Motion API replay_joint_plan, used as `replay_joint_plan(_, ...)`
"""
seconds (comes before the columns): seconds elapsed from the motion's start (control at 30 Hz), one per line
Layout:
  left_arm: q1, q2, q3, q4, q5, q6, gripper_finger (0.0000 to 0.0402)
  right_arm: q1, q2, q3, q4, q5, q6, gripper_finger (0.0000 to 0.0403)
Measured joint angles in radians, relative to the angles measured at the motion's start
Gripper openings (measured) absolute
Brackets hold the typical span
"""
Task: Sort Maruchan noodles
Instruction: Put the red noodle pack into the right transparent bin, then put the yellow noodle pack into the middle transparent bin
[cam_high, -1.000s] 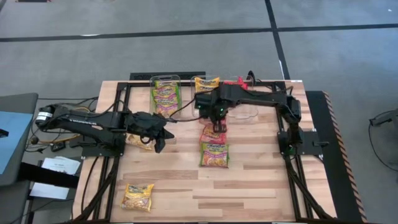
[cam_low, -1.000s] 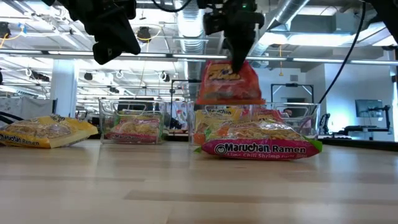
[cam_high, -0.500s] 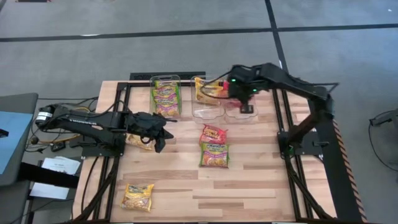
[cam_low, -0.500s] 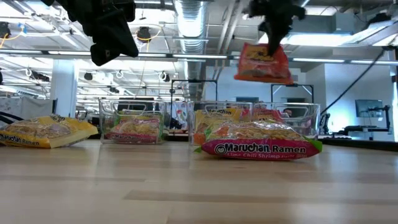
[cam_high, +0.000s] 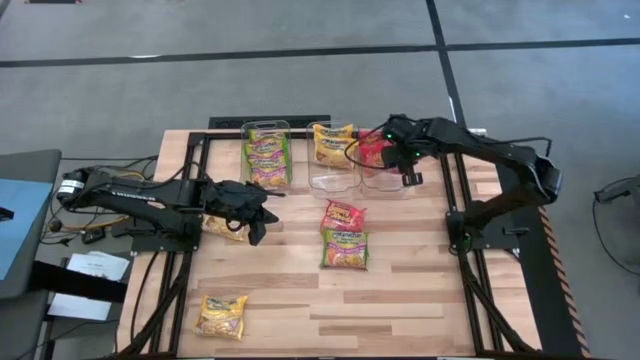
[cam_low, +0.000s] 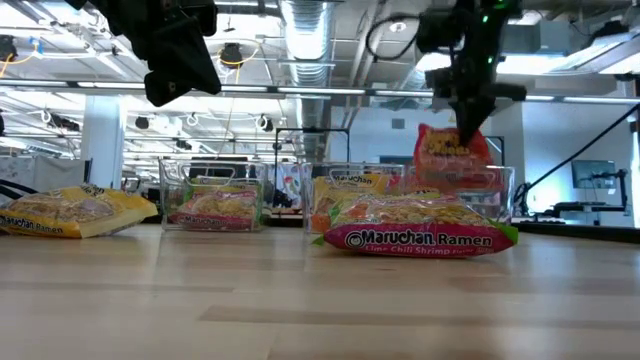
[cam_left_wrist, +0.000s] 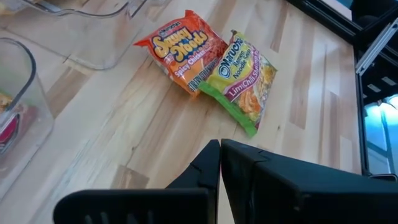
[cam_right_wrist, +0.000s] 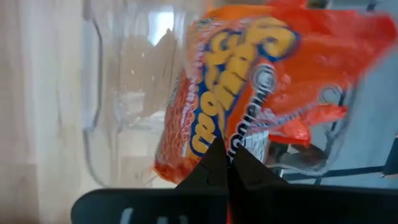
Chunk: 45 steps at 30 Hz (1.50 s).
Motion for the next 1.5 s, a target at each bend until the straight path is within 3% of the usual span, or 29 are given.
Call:
replay_joint_plan(0.43, 0.000, 0.000, 0.000, -0.026, -0.020, 0.120, 0.0000, -0.025, 0.211, -0.005, 0.083, -0.014, -0.086, 0.0012)
replay_joint_plan(0.83, 0.000, 0.000, 0.000, -0.068, -0.031, 0.120, 0.0000, -0.071, 0.301, -0.002, 0.080, 0.034, 0.025, 0.0069)
replay_joint_plan(1.23, 0.011, 0.000, 0.000, -0.069, -0.031, 0.120, 0.0000, -0.070, 0.301, 0.127, -0.048, 0.035, 0.127, 0.0163)
replay_joint_plan(1.5, 0.059, 0.000, 0.000, -0.164, -0.031, 0.075, 0.0021, -0.063, 0.301, 0.278, -0.263, 0.036, 0.304, 0.0199)
